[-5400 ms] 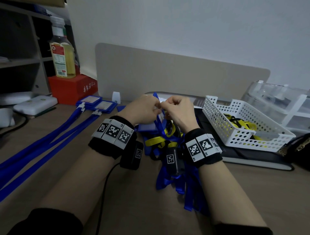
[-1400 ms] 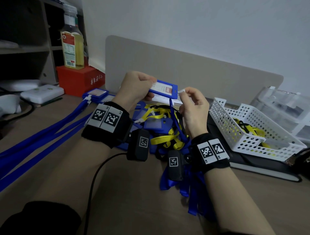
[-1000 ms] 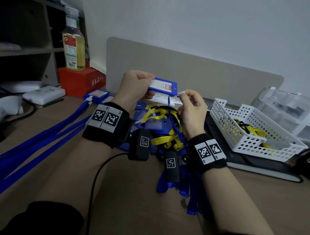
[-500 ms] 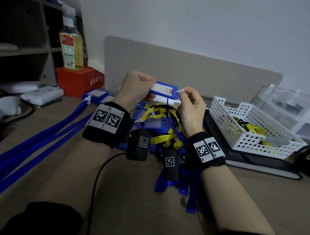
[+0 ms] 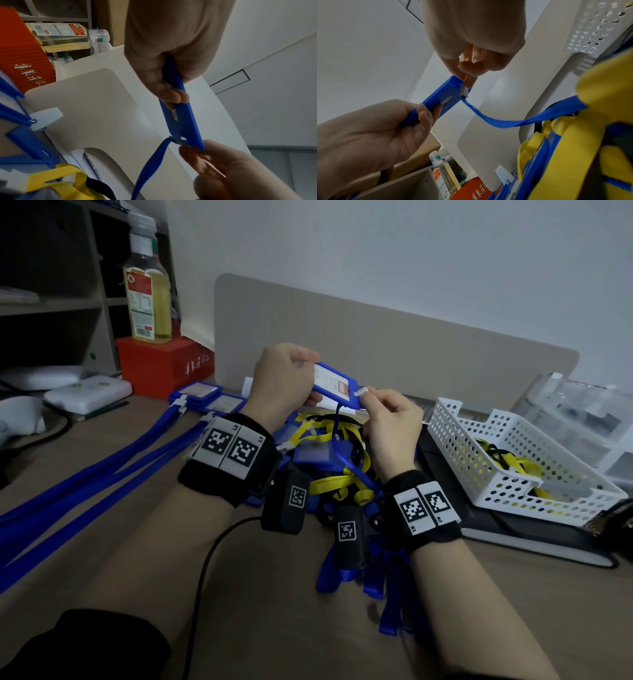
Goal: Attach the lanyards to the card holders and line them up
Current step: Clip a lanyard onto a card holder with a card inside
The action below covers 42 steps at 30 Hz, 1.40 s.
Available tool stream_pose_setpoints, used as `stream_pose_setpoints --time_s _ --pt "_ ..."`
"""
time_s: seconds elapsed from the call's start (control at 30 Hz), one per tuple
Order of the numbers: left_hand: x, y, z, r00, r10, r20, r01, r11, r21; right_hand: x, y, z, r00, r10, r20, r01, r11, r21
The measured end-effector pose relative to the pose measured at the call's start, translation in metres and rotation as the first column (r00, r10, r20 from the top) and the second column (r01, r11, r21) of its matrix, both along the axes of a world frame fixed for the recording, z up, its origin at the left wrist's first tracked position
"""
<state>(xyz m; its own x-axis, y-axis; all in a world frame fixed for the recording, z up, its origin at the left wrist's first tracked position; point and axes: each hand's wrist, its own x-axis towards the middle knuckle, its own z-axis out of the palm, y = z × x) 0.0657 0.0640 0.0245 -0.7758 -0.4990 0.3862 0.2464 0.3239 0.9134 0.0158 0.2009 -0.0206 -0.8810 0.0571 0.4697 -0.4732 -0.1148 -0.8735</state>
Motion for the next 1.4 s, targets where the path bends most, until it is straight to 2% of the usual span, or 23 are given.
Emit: stream_pose_setpoints --time_s 0.3,0.5,0.63,0.77,0.83,0.93,1.03,1.13,1.23,1.3,1.4 --pt "0.000 0.000 0.001 0.999 0.031 -0.017 -0.031 0.999 0.007 0.000 -0.001 0.000 0.996 -0.032 -0.084 0.050 0.976 0.212" --pt "0.002 -0.002 0.003 0.998 0.045 -0.039 -0.045 0.999 0.019 0.001 -0.003 0.001 0.996 -0.010 -0.085 0.027 0.979 0.202" --pt "0.009 -0.007 0.006 1.000 -0.023 0.002 0.023 0.993 -0.116 -0.002 0.000 0.001 1.000 0.017 0.006 -0.018 0.992 0.121" --pt "0.008 -0.010 0.006 0.991 -0.072 0.117 0.091 0.981 -0.171 -0.002 0.000 0.000 0.961 0.223 0.165 -0.241 0.965 0.098" --pt "0.009 -0.010 0.005 0.992 -0.063 0.109 0.078 0.987 -0.142 0.003 0.001 0.004 0.916 0.321 0.240 -0.345 0.937 0.061" --pt "0.009 -0.009 0.004 0.999 -0.035 0.038 0.036 0.999 -0.015 0.009 0.003 0.010 0.862 0.424 0.277 -0.450 0.892 0.035" --pt "0.007 -0.003 0.002 1.000 -0.022 0.019 0.020 0.990 0.139 0.011 0.004 0.014 0.796 0.527 0.299 -0.526 0.846 -0.090" --pt "0.009 0.005 0.003 0.977 -0.200 0.080 0.171 0.948 0.270 0.013 0.003 0.017 0.799 0.517 0.309 -0.487 0.856 -0.173" --pt "0.011 0.011 0.001 0.873 -0.419 0.251 0.368 0.902 0.227 0.013 0.003 0.019 0.837 0.450 0.311 -0.380 0.887 -0.262" --pt "0.012 0.013 -0.001 0.807 -0.483 0.339 0.441 0.875 0.198 0.013 0.004 0.019 0.832 0.464 0.305 -0.347 0.863 -0.366" --pt "0.012 0.016 -0.004 0.799 -0.481 0.360 0.471 0.874 0.123 0.011 0.006 0.020 0.835 0.464 0.295 -0.311 0.841 -0.443"
